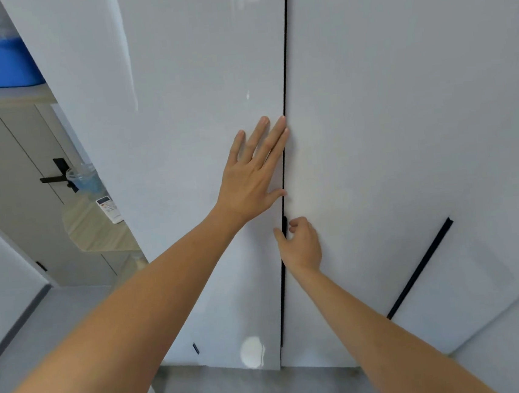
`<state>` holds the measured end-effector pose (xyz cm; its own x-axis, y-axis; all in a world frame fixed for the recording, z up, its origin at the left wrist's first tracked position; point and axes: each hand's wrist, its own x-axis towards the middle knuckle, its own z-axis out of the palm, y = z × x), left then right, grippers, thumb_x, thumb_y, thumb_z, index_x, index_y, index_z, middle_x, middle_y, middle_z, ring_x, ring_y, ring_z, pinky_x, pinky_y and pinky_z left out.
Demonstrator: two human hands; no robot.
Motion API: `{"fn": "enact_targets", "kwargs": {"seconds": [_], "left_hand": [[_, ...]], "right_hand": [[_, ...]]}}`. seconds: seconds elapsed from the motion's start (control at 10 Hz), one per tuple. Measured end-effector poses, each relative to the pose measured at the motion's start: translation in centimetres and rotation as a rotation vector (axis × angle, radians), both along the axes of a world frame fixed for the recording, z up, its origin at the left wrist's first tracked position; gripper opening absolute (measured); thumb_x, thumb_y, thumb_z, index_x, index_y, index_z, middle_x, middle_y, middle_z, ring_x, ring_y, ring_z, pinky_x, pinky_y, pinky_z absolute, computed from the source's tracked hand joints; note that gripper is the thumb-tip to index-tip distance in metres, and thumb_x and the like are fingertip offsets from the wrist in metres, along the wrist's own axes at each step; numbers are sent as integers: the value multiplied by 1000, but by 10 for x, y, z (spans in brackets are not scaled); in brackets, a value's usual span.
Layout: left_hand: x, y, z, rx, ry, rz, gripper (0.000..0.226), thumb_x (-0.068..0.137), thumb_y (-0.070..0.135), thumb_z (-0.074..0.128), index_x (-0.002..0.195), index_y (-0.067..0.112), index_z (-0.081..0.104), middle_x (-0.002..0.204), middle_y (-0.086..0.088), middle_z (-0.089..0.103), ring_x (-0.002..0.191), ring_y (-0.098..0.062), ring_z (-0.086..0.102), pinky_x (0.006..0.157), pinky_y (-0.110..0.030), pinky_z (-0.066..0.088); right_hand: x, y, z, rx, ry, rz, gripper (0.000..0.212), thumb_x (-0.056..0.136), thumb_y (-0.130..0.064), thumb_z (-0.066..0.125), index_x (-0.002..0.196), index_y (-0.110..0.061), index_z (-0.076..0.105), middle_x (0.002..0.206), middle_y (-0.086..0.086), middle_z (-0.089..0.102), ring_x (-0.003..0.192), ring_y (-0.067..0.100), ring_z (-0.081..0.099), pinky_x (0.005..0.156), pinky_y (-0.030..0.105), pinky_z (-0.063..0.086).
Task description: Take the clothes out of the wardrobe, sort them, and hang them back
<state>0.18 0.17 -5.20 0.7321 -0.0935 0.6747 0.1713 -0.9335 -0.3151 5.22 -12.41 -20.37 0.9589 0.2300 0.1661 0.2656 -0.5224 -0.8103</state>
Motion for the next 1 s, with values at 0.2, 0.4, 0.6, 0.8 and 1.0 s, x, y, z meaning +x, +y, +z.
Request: {"fn": "enact_targets", "kwargs": {"seconds": [0.2, 0.4, 0.6, 0.8, 1.0], "left_hand": [[18, 8, -6, -42, -1, -50, 131, 74, 68, 79, 168, 13, 7, 176, -2, 0, 162, -30, -3, 129, -59, 10], [31, 9, -15, -84, -33, -63, 130, 75, 67, 78, 168, 12, 6, 176, -2, -2, 162, -31, -5, 128, -61, 4], [32, 7, -15, -83, -50, -53, 126, 78, 65, 77, 168, 11, 7, 176, -4, 1, 162, -32, -3, 129, -61, 2], [28, 6, -13, -133, -32, -70, 124, 80, 57, 82, 168, 12, 8, 176, -3, 0, 162, -32, -3, 128, -62, 5], [-14, -10, 10, -442, -88, -309, 89, 94, 59, 54, 165, 14, 25, 174, 3, 18, 162, -22, 11, 127, -56, 22]], "right_hand": [[0, 15, 0, 19, -2, -72, 28, 93, -43, 70, 96, -22, 52, 103, -6, 53, 98, 19, 58, 77, 39, 52], [-2, 18, -2, 25, 29, -39, 30, 94, -45, 65, 103, -19, 55, 109, -7, 51, 97, 16, 57, 81, 40, 55], [6, -1, -1, 14, 150, 169, 34, 92, -35, 68, 119, -19, 55, 119, -7, 47, 107, 11, 55, 91, 30, 50], [2, -44, 22, -51, 223, 396, 64, 95, -27, 66, 154, -19, 42, 146, -4, 42, 141, 9, 34, 110, 21, 30], [-13, -120, 67, 190, 122, 330, 40, 95, -22, 68, 134, -28, 62, 134, -18, 53, 132, -2, 45, 107, 33, 49]]}}
